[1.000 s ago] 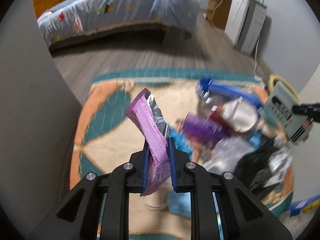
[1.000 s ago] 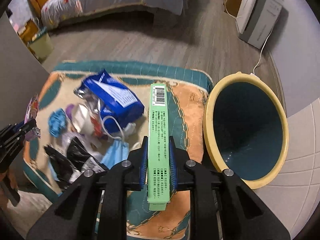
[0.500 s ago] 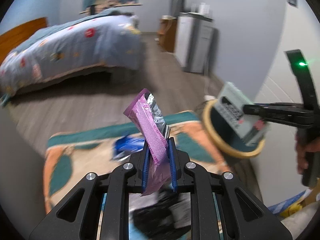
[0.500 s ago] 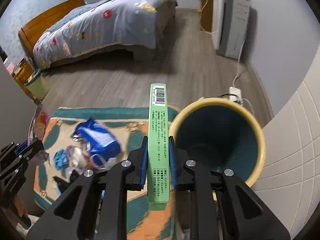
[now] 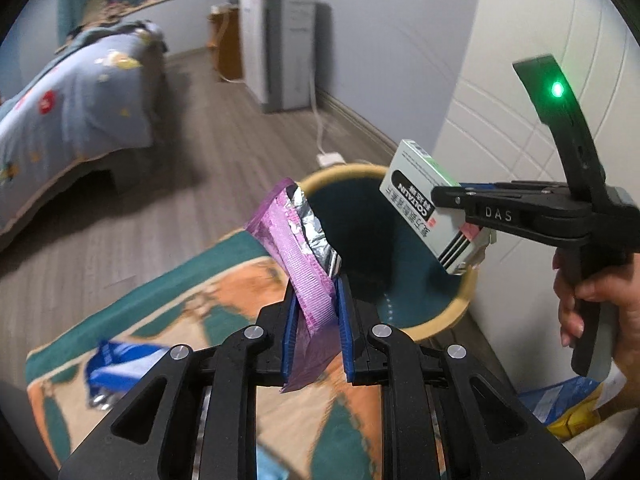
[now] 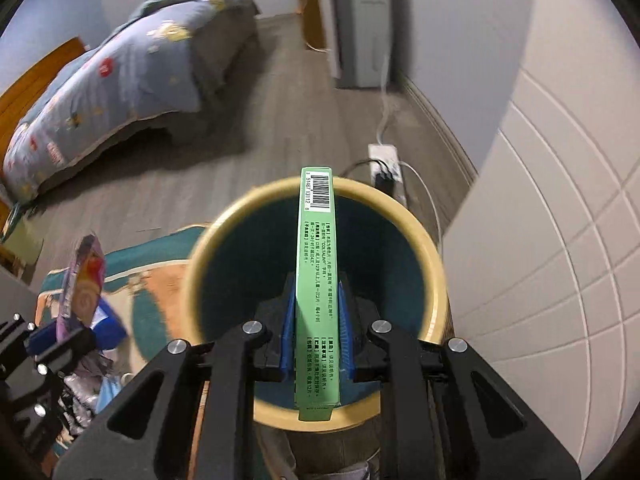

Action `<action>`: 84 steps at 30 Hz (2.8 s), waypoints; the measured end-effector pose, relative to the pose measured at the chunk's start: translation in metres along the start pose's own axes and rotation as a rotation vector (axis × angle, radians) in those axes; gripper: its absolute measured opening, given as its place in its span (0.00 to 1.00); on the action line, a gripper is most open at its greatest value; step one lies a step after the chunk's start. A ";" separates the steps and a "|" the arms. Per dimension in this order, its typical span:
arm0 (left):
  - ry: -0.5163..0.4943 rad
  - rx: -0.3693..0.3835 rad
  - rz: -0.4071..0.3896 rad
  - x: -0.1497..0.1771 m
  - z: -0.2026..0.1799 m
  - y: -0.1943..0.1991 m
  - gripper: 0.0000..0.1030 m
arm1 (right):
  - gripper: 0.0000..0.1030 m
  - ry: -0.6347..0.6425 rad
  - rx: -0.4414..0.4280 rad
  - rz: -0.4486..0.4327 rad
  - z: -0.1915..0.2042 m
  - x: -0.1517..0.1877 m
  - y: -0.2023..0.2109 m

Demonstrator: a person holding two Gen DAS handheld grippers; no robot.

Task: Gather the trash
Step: 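Carry both items over the bin and open both tools to drop them, then move both open tools back over the trash pile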

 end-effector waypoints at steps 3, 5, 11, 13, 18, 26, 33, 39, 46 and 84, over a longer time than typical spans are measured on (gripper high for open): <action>-0.036 0.025 0.030 0.002 -0.016 -0.025 0.18 | 0.18 -0.044 0.007 0.026 -0.017 0.008 -0.010; -0.055 0.033 0.043 0.003 -0.026 -0.038 0.18 | 0.18 -0.071 -0.010 0.039 -0.022 0.013 -0.016; -0.068 0.032 0.081 0.009 -0.038 -0.066 0.26 | 0.18 -0.054 -0.008 0.074 -0.022 0.021 -0.026; -0.069 0.031 0.074 0.007 -0.038 -0.069 0.28 | 0.19 -0.046 -0.005 0.072 -0.021 0.022 -0.025; -0.038 0.016 0.036 0.001 -0.029 -0.066 0.60 | 0.44 -0.048 0.002 0.051 -0.021 0.016 -0.025; 0.019 -0.046 -0.032 -0.004 -0.006 -0.043 0.91 | 0.91 -0.054 0.039 -0.005 -0.021 0.009 -0.013; 0.051 -0.123 -0.078 -0.010 0.027 -0.013 0.94 | 0.94 -0.044 0.052 -0.019 -0.012 0.004 -0.004; 0.078 -0.157 -0.109 -0.013 0.053 0.020 0.94 | 0.94 -0.024 0.058 -0.036 0.002 -0.002 0.012; 0.081 -0.201 -0.164 -0.007 0.083 0.078 0.94 | 0.94 0.036 0.055 -0.060 0.038 -0.003 0.041; 0.345 -0.292 -0.008 0.201 0.170 0.156 0.95 | 0.94 0.186 -0.105 0.174 0.231 0.138 0.034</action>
Point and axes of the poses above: each gripper's, at about its wrist camera, not at the fingertips, and y roughly against the way its jaws point, z to its left, x to its underside, the point moved 10 cm from there along -y, roughly the way its jaws point, and after that the axes turned 10 degrees about -x, right-handed, at the moved point
